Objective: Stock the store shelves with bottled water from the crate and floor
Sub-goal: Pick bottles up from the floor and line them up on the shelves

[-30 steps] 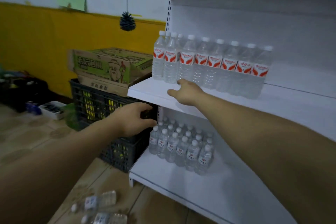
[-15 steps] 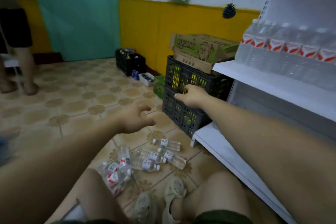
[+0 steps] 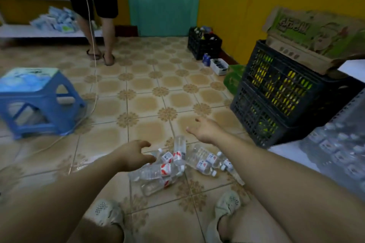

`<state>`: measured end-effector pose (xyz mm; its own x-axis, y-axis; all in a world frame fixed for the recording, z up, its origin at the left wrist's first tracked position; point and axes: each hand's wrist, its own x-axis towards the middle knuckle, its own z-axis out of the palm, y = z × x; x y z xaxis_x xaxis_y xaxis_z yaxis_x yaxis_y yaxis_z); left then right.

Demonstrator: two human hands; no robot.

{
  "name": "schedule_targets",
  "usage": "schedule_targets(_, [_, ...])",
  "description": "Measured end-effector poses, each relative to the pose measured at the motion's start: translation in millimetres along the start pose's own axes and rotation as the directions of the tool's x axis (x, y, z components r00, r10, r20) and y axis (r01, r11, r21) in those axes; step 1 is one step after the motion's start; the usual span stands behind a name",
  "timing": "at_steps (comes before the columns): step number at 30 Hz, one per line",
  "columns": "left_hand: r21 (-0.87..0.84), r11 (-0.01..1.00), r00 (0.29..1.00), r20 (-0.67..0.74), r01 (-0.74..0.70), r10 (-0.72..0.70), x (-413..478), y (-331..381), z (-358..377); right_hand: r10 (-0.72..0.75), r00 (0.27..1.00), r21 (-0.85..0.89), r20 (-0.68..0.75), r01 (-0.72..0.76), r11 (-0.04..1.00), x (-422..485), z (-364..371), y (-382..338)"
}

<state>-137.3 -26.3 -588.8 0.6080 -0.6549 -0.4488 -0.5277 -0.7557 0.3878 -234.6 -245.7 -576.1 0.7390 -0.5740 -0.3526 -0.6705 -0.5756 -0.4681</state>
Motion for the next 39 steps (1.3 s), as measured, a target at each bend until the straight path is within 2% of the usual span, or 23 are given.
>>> schedule_targets(5, [-0.009,0.997,0.988,0.141,0.071,-0.069,65,-41,44,0.072,0.985,0.043,0.159,-0.08,0.996,65,63,30])
schedule_targets(8, [0.066,0.994,0.973,0.208,0.085,-0.097,113,-64,79,0.126,0.957,0.032,0.261,-0.139,0.99,103,109,55])
schedule_targets(13, [0.26,0.965,0.96,0.258,0.036,-0.106,199,-95,146,0.158,0.928,0.073,0.338,-0.193,0.978,154,191,100])
schedule_targets(17, [0.295,0.952,0.953,0.26,0.078,-0.158,257,-115,195,0.154,0.927,0.254,0.342,-0.249,0.935,185,251,132])
schedule_targets(20, [0.329,0.94,0.942,0.275,0.094,-0.191,283,-125,221,0.327,0.846,0.424,0.422,-0.503,0.753,203,274,145])
schedule_targets(23, [0.332,0.94,0.958,0.24,0.073,-0.16,296,-129,227,0.38,0.76,0.504,0.527,-0.639,0.58,211,286,148])
schedule_targets(27, [0.199,0.975,0.957,0.249,0.099,-0.148,286,-111,213,0.402,0.751,0.643,0.523,-0.658,0.392,199,284,145])
schedule_targets(30, [0.002,0.99,0.955,0.262,0.142,-0.138,256,-82,202,0.439,0.771,0.769,0.46,-0.594,0.237,181,259,131])
schedule_targets(31, [-0.049,0.99,0.959,0.259,0.132,-0.115,245,-69,196,0.468,0.781,0.799,0.414,-0.558,0.225,174,246,125])
schedule_targets(34, [-0.206,0.976,0.971,0.24,0.073,-0.022,209,-25,170,0.49,0.844,0.805,0.218,-0.439,0.399,149,194,115])
schedule_targets(39, [-0.524,0.851,0.958,0.241,-0.006,0.156,140,45,117,0.348,0.937,0.771,-0.046,-0.188,0.609,79,72,96])
